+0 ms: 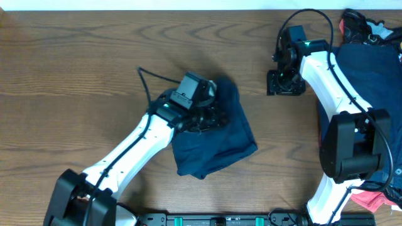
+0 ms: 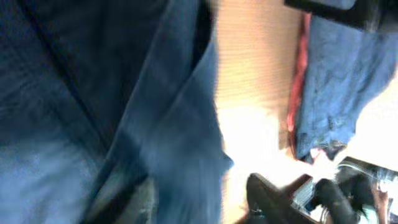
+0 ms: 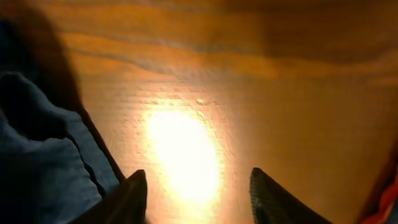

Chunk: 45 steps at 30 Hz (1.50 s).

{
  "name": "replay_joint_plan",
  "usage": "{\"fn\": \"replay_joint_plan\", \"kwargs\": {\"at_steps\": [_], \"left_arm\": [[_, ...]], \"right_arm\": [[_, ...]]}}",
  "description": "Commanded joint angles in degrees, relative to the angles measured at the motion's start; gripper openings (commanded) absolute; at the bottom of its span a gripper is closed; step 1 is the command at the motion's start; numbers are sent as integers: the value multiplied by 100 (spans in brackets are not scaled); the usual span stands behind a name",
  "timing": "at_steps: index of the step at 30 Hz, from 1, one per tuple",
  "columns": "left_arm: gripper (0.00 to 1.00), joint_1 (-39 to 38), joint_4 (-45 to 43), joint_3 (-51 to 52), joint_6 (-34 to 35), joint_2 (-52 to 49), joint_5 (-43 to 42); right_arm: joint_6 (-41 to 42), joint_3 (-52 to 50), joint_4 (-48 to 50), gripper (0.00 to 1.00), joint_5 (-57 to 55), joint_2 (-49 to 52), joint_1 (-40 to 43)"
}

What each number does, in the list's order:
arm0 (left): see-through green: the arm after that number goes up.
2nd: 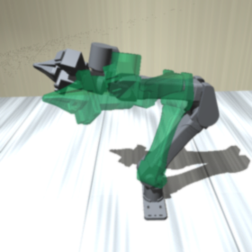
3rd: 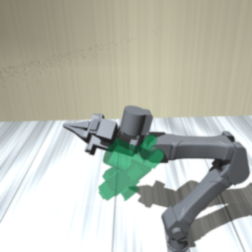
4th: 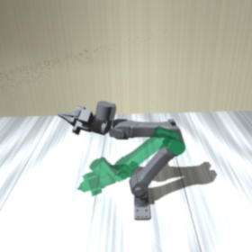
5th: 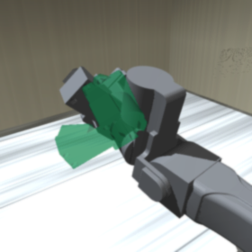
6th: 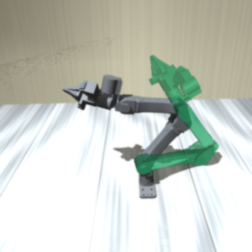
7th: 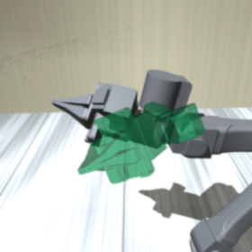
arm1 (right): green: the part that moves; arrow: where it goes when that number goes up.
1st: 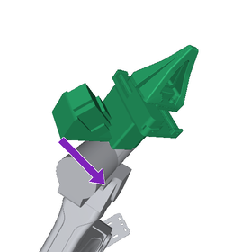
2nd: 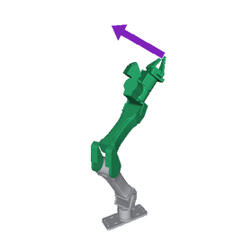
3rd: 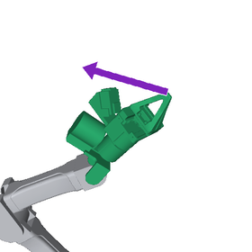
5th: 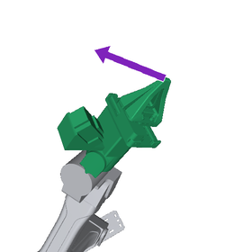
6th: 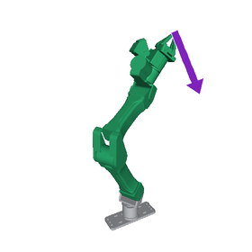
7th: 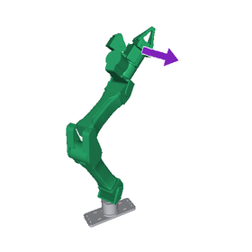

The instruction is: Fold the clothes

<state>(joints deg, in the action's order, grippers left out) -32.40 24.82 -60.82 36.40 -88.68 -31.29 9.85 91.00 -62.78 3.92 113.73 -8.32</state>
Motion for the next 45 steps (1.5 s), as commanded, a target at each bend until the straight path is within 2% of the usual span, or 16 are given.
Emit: {"fn": "replay_joint_plan", "kwargs": {"at_steps": [1,4,6,9,11,17,25,30,32,36,40,43,45], "left_arm": [[58,197,-92,-256,-715,166,-452],[61,673,-98,-463,-1333,358,-293],[63,1069,-153,-540,-1373,435,199],[71,1611,-396,-542,-1373,391,1029],[71,1891,-605,-542,-1375,210,1427],[71,2223,-1003,-542,-1388,-734,1506],[69,2166,-769,-542,-1390,-2050,632],[59,2179,328,-542,-1394,-2326,715],[51,2179,885,-542,-1394,-2328,872],[49,2177,2092,-542,-1388,-2328,896],[49,2170,2848,-542,-1456,-2317,542],[49,2173,2861,-544,-1825,-2212,-26],[51,2173,2708,-544,-1825,-2065,-63]], "right_arm": [[35,92,-151,54,155,-26,55],[-192,212,-286,55,632,-157,46],[-457,258,-299,54,1211,-315,9],[-968,267,-306,52,2269,-586,-109],[-1290,264,-380,52,2848,-704,-299],[-1333,39,-599,52,2916,-623,-1156],[-66,-1185,-142,50,1836,-485,-1969],[205,-2144,398,50,1801,-485,-1980],[341,-2538,737,50,1537,-485,-1928],[686,-2962,1233,52,494,-485,-1729],[649,-2988,2037,60,-603,-485,-1414],[81,-2953,2850,63,-608,-485,-1246],[-201,-2903,3150,65,-509,-487,-1209]]}}
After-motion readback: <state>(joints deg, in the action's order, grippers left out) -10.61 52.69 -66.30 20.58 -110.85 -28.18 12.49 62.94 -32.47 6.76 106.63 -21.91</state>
